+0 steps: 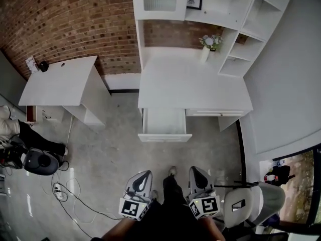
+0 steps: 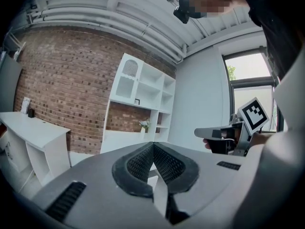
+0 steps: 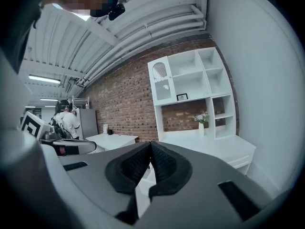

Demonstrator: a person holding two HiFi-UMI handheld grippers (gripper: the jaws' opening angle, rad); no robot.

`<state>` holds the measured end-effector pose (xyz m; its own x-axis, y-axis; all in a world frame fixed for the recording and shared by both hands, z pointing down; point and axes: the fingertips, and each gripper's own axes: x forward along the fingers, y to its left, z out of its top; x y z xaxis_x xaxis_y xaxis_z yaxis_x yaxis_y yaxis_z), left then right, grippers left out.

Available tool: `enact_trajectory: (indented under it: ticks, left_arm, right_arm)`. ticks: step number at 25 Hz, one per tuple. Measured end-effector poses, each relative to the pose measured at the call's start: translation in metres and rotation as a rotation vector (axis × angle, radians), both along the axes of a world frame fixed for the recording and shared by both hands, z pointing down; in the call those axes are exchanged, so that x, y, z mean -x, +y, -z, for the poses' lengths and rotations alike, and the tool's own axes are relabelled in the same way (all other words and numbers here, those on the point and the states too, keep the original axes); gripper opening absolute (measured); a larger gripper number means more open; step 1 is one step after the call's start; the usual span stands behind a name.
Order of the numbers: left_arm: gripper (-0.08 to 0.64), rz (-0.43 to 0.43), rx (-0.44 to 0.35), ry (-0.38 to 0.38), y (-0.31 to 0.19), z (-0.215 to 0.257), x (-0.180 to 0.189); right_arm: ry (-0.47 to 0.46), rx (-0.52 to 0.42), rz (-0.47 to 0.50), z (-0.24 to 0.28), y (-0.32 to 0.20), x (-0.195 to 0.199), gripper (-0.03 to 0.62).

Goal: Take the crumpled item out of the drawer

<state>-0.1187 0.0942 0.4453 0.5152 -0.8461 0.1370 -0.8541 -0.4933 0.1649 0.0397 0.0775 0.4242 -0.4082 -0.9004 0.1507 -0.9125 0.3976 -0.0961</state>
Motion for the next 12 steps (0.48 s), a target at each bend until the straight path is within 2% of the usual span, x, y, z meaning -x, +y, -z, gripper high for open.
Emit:
enact_trajectory:
  ticks: [5,7,12]
  left_arm:
    - [0.018,0.034,0.018,-0.046,-0.082,-0.013,-0.023]
    - [0.018,0.042,0.035,-0.046,-0.106,-0.013,-0.038]
    - [0.018,0.073,0.052,-0.102,-0.164,-0.017,-0.065]
  right_arm:
    - [-0.033,-0.001,0.044,-0.008,-0.089,-0.020,0.014]
    - [-0.032,0.000,0.066,-0.008,-0.116,-0.033,0.014]
    - [-0.035,0.044,0.091,-0.023,-0.181,-0.064,0.014]
